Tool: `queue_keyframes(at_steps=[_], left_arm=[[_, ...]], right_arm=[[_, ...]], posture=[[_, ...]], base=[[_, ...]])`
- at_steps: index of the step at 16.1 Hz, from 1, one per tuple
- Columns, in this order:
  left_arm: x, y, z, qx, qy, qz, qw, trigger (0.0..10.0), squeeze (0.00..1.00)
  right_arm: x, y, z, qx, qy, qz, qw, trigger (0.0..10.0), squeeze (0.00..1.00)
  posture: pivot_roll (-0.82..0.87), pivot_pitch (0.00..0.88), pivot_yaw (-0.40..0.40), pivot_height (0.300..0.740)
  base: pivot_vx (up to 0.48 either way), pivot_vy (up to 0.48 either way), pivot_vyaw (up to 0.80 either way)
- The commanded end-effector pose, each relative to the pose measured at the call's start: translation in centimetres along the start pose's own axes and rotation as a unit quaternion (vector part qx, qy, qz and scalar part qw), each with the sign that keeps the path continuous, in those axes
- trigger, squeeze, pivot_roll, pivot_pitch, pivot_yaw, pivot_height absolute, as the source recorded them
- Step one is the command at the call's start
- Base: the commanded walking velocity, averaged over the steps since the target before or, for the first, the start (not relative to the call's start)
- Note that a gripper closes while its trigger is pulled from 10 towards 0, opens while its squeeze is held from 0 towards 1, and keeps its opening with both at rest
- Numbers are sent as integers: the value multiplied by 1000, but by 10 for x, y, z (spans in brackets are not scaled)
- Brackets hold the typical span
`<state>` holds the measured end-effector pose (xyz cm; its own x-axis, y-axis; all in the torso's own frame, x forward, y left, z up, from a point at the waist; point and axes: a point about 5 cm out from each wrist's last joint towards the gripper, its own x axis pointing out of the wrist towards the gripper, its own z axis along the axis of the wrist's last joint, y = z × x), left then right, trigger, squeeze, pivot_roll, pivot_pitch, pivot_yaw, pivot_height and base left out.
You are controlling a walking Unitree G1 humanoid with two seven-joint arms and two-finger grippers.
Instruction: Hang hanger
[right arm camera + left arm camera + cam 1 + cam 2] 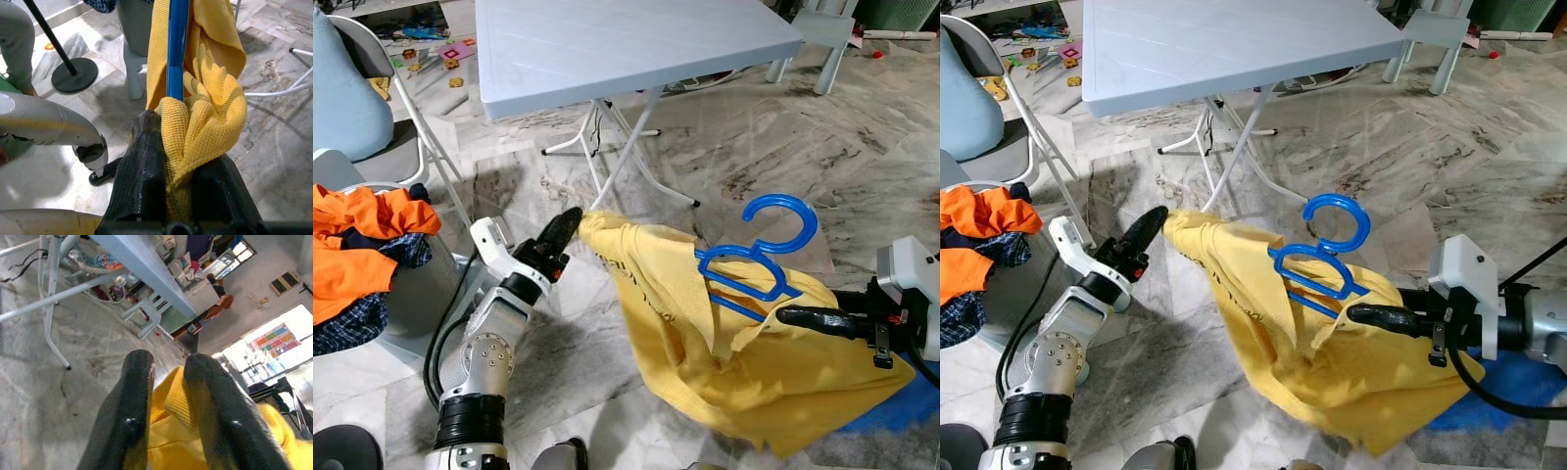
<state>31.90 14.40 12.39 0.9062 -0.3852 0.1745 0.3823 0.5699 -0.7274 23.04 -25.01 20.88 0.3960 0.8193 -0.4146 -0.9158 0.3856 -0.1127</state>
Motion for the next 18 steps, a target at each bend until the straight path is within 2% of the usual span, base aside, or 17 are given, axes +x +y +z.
queue_keyframes(at_steps=[1,3,9,13,16,18], left_arm=[[0,3,2,-3,3,14,1000,0,0],[0,6,-1,-2,14,23,1000,0,0],[4,2,-1,-13,16,9,1000,0,0],[6,12,19,-2,-41,54,998,0,0],[5,32,52,41,-115,138,983,0,0],[4,35,61,77,-110,146,980,0,0]], right_arm=[[0,3,11,-27,-11,13,999,10000,0],[1,3,12,-28,-11,14,999,10000,0],[2,3,12,-28,-13,16,999,10000,0],[3,4,11,-26,-14,16,999,10000,0],[2,4,8,-22,-10,17,1000,10000,0],[3,5,6,-19,-8,17,1000,10000,0]], posture=[[-134,184,14,740],[-134,183,14,740],[-135,183,17,740],[-131,182,18,740],[-131,181,17,740],[-132,181,15,740]], base=[[0,0,0],[0,0,0],[0,0,0],[0,0,0],[0,0,0],[0,0,0]])
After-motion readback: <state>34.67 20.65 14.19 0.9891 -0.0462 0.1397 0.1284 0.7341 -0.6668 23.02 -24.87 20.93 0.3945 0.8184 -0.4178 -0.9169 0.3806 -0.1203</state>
